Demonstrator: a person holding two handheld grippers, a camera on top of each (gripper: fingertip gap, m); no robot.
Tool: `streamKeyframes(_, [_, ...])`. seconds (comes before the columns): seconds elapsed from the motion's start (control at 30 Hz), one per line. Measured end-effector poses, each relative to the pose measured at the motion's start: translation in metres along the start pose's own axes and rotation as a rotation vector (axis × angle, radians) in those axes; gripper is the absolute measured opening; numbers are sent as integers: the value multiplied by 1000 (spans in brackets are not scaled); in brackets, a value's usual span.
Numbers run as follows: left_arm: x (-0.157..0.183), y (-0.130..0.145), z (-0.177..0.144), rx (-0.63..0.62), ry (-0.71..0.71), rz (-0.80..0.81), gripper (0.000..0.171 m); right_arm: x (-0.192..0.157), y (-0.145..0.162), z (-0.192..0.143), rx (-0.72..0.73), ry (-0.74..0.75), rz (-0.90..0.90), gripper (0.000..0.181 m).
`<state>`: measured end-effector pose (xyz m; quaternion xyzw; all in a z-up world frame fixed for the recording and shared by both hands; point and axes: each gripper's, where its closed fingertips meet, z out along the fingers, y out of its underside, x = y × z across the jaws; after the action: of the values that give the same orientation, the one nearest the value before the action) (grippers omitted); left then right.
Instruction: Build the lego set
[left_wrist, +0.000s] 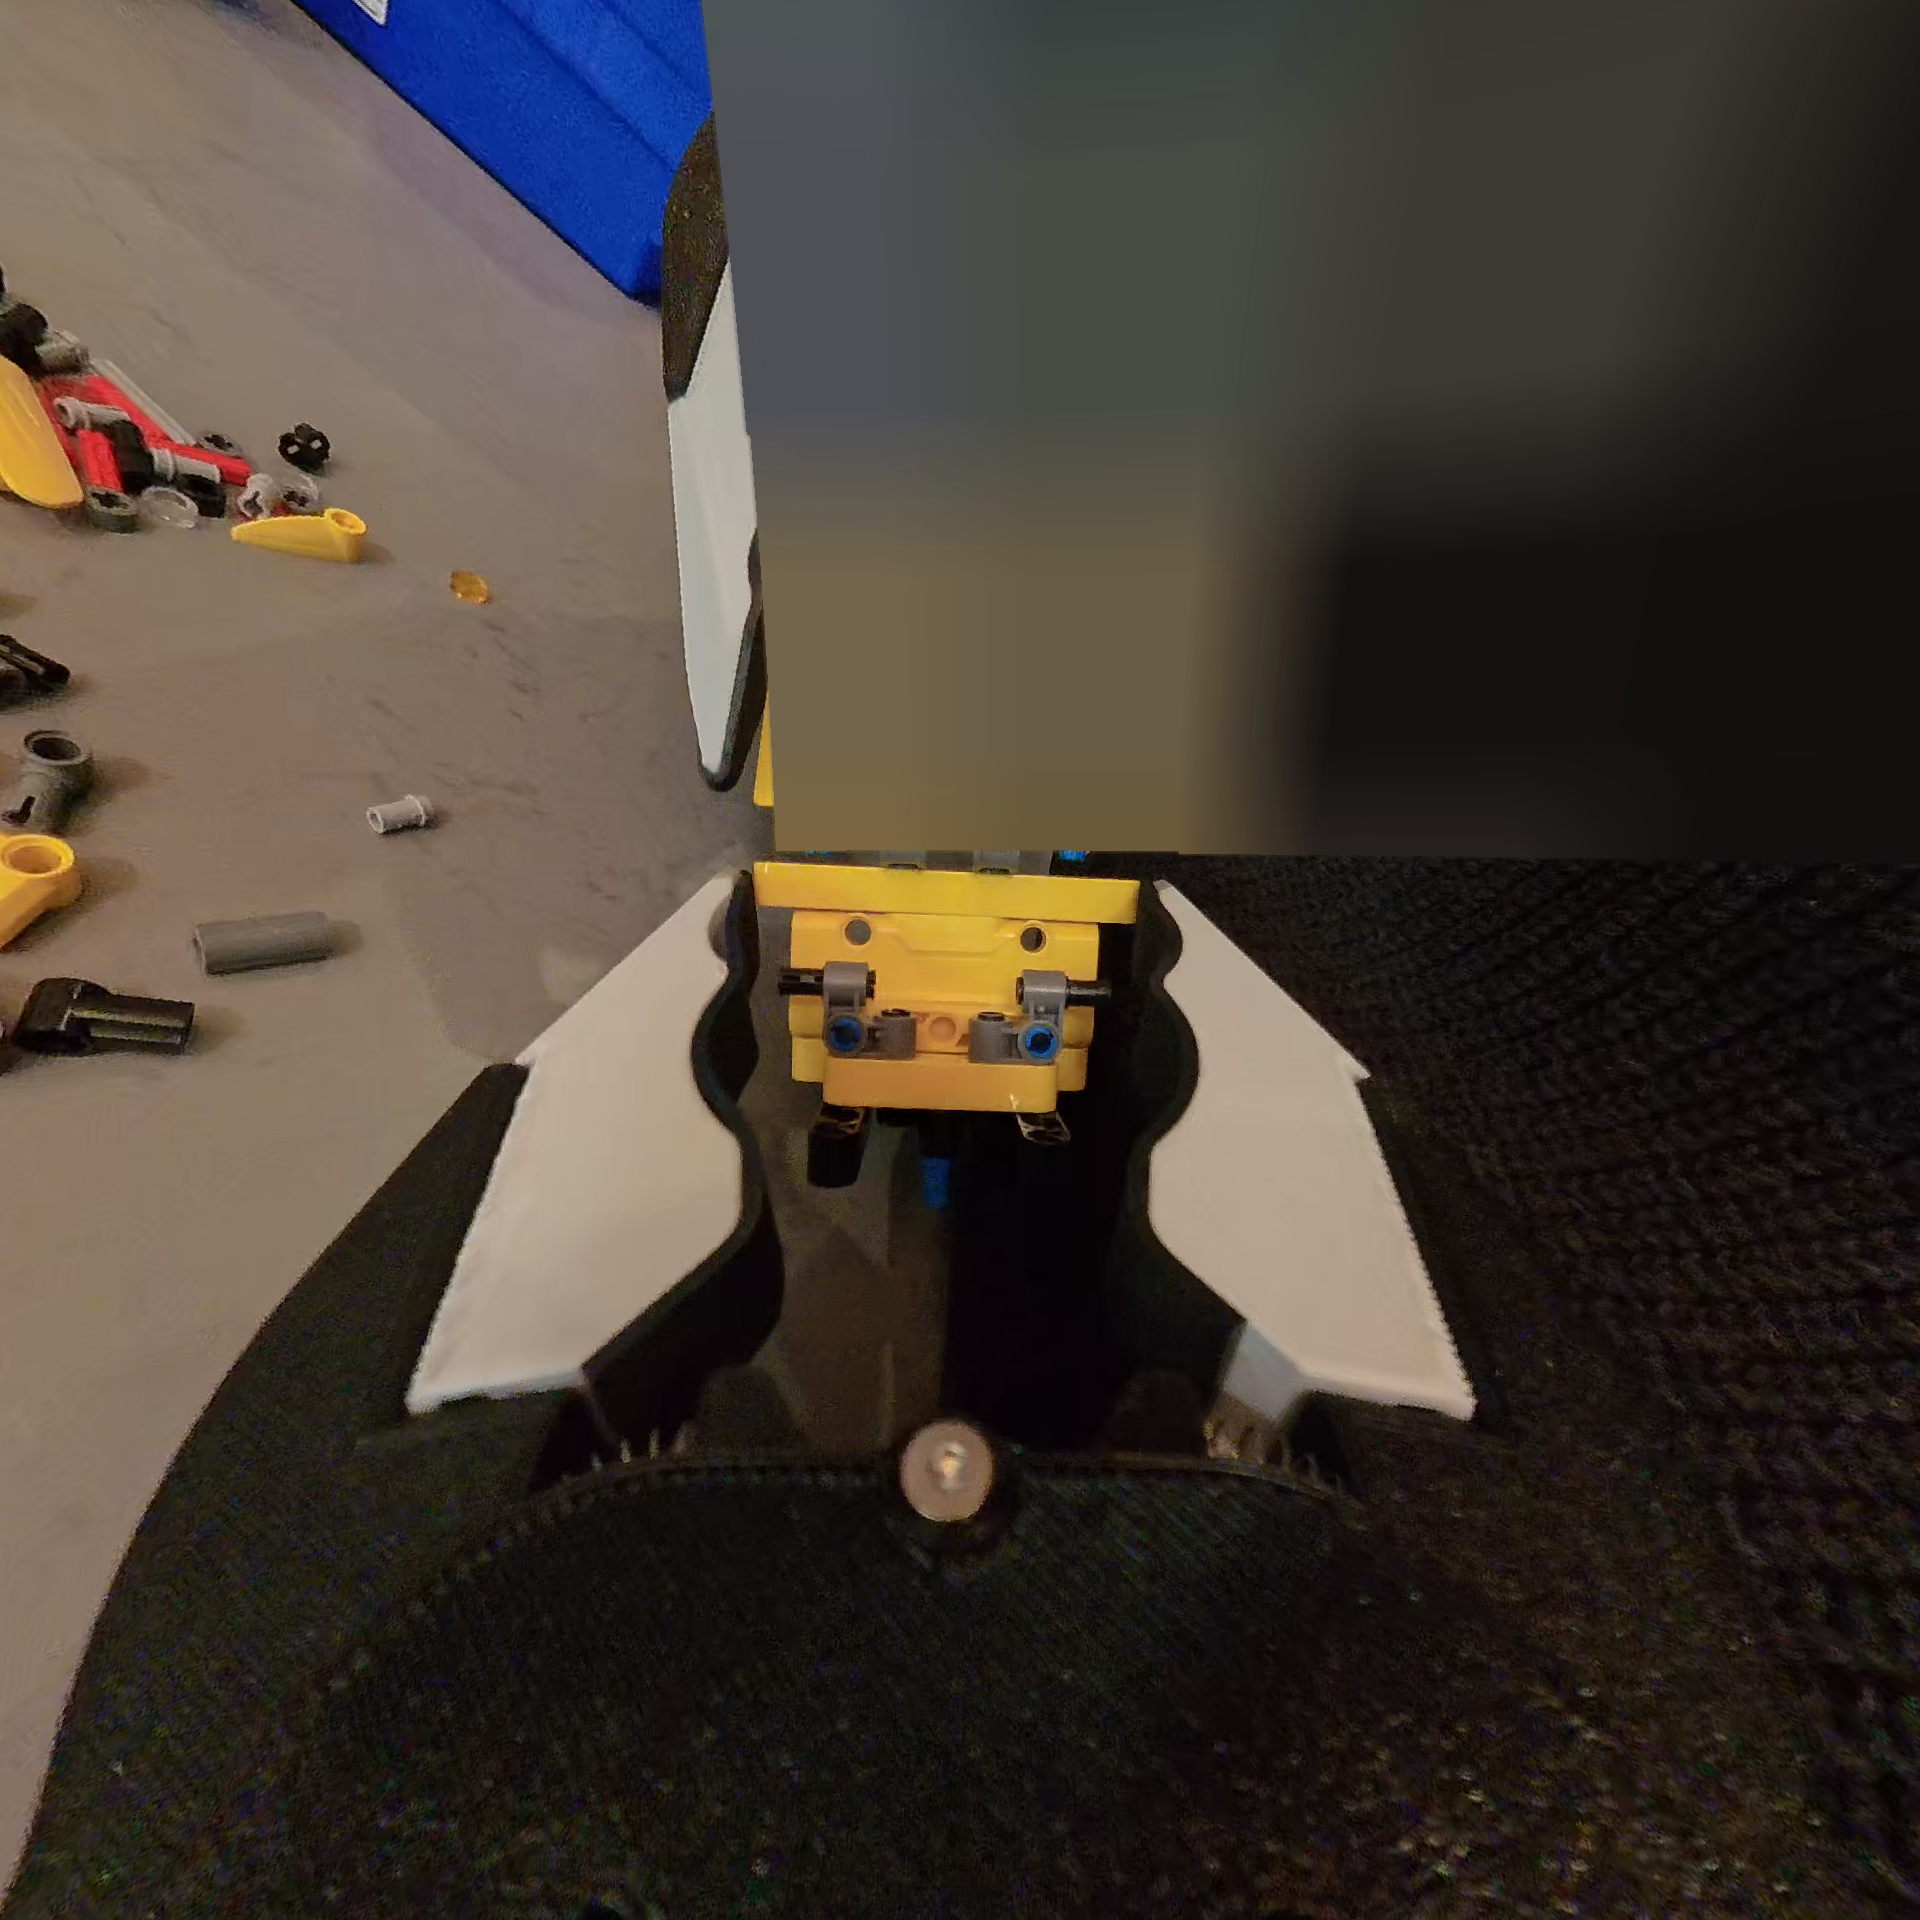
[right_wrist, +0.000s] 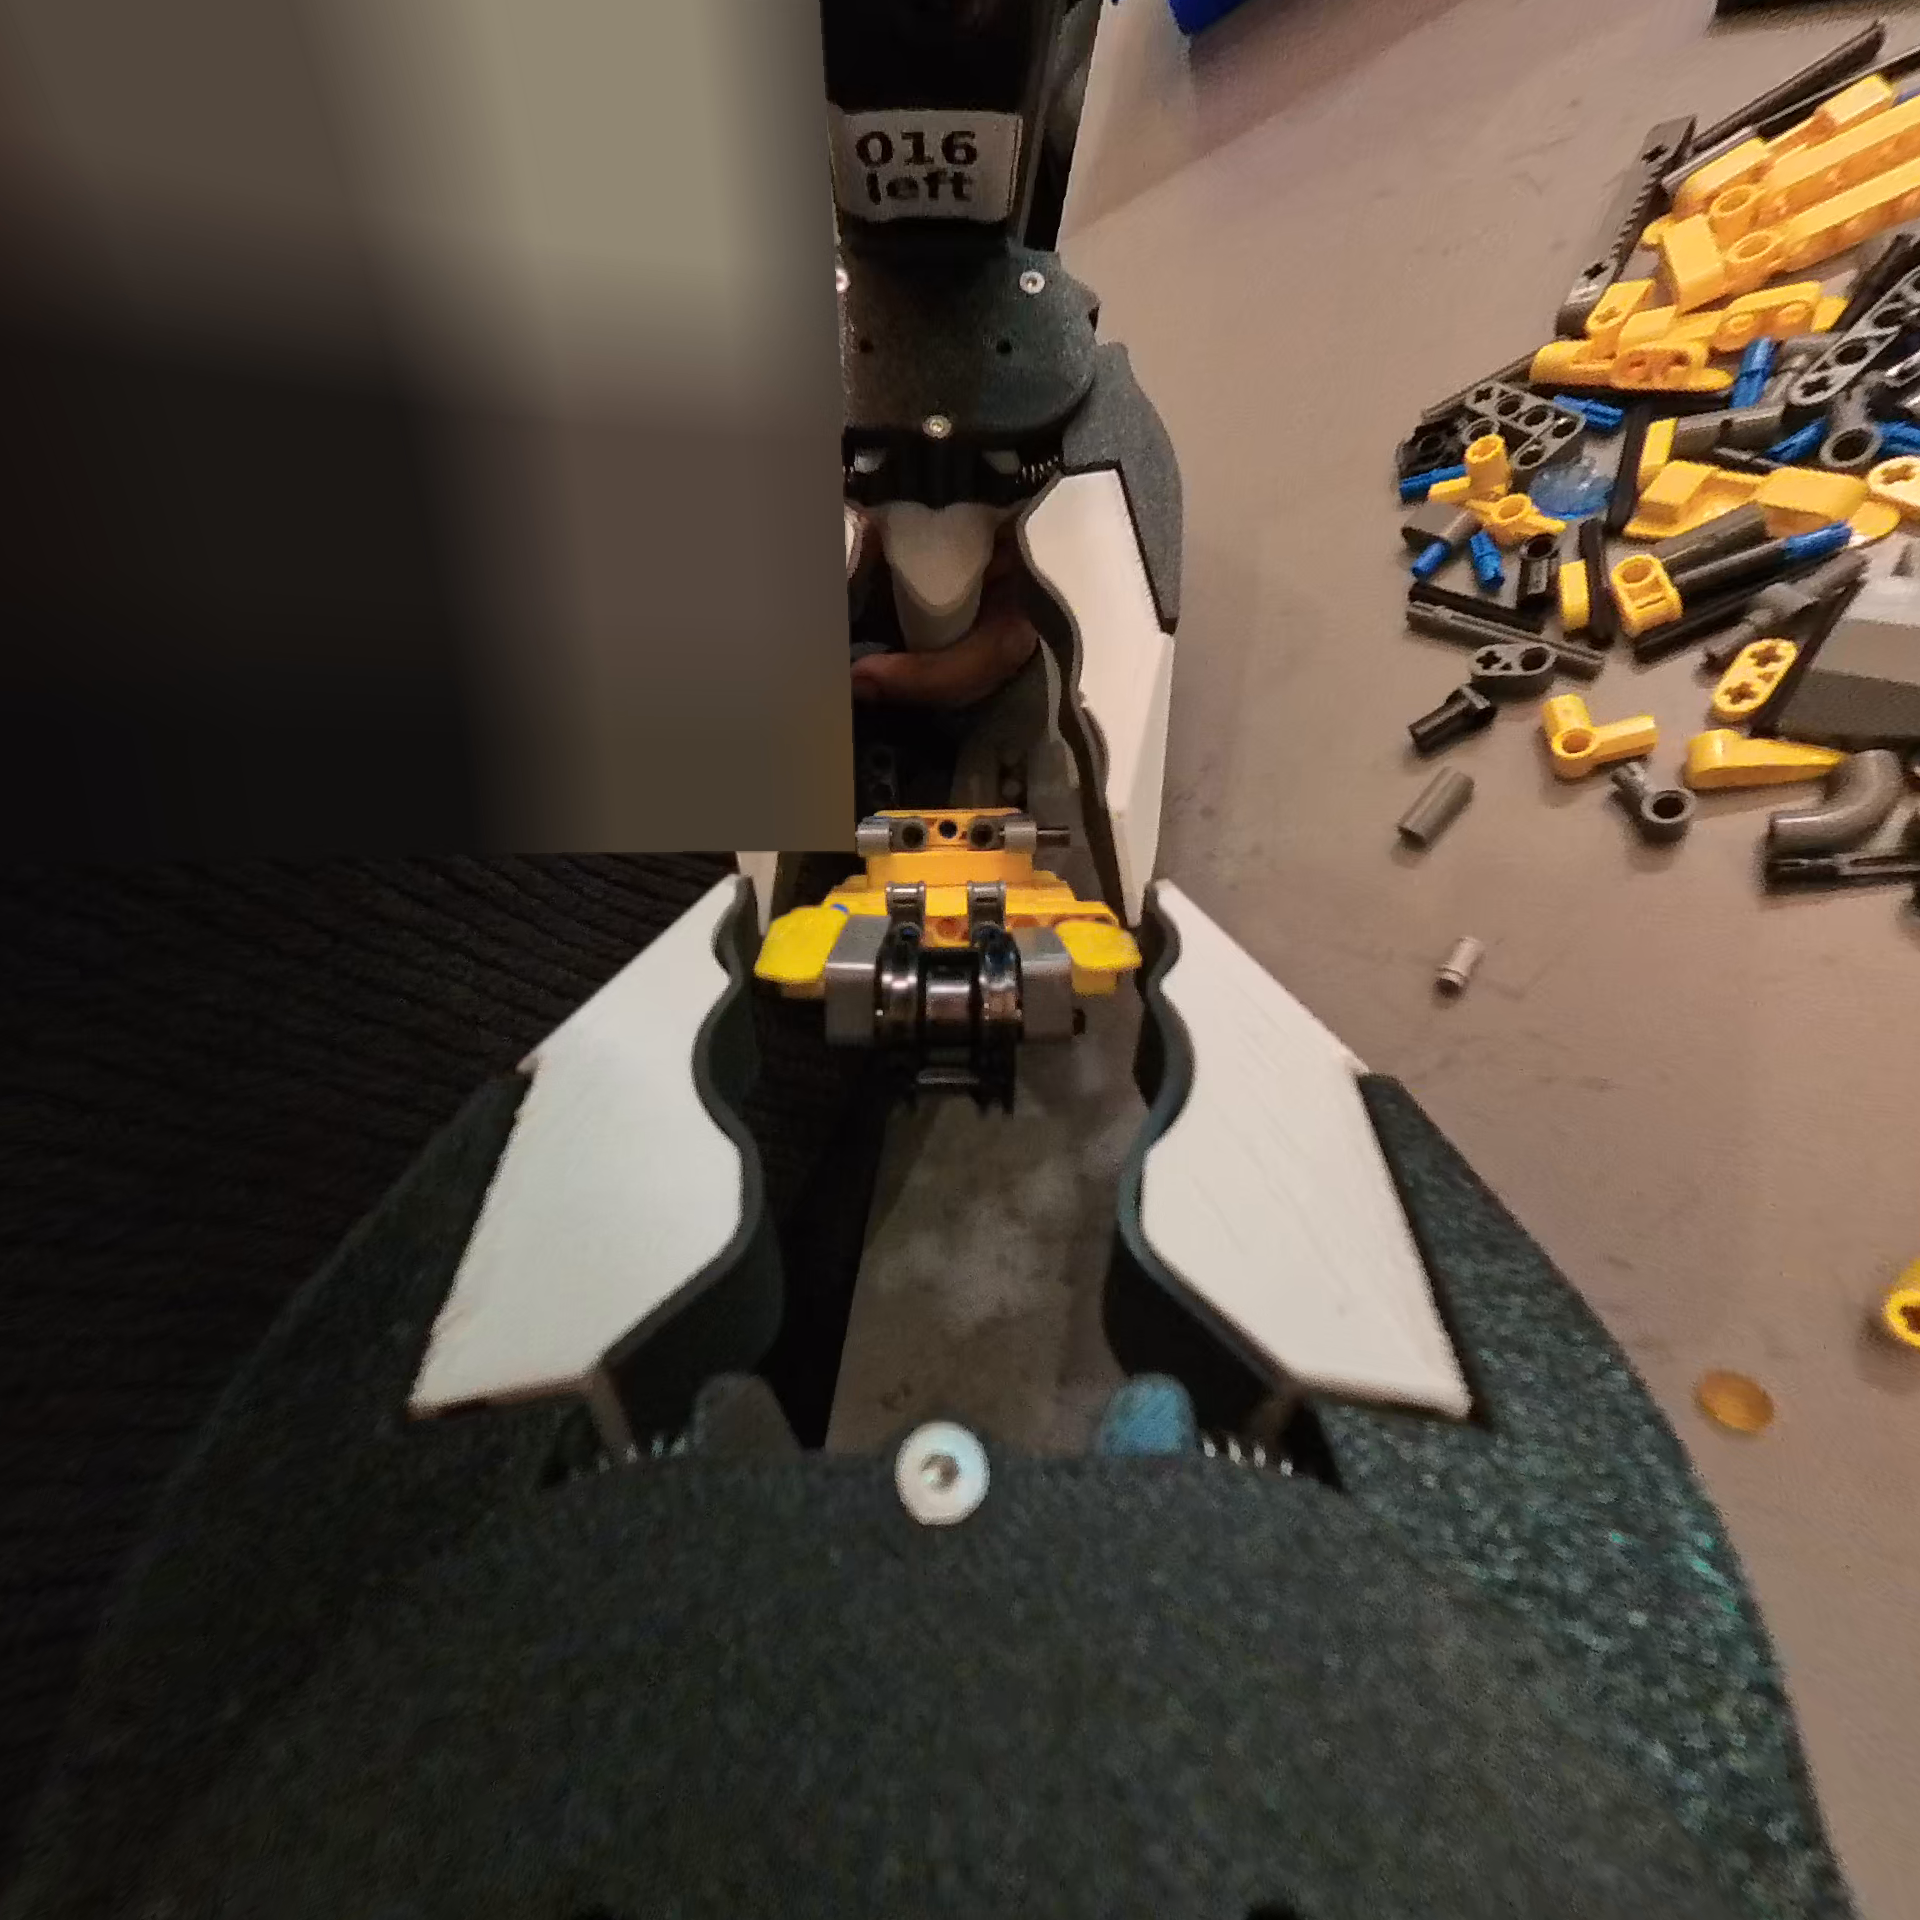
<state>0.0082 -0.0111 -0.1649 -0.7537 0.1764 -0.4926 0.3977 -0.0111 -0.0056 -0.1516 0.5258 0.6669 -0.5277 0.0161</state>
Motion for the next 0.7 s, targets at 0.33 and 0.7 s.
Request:
streamKeyframes(0.33, [1, -2, -1, 13, 7, 1, 68, -1, -1, 2, 25, -13, -4, 73])
streamKeyframes(0.7, [0, -3, -2, 23, 5, -2, 68, 0, -2, 2, 35, -15, 3, 73])
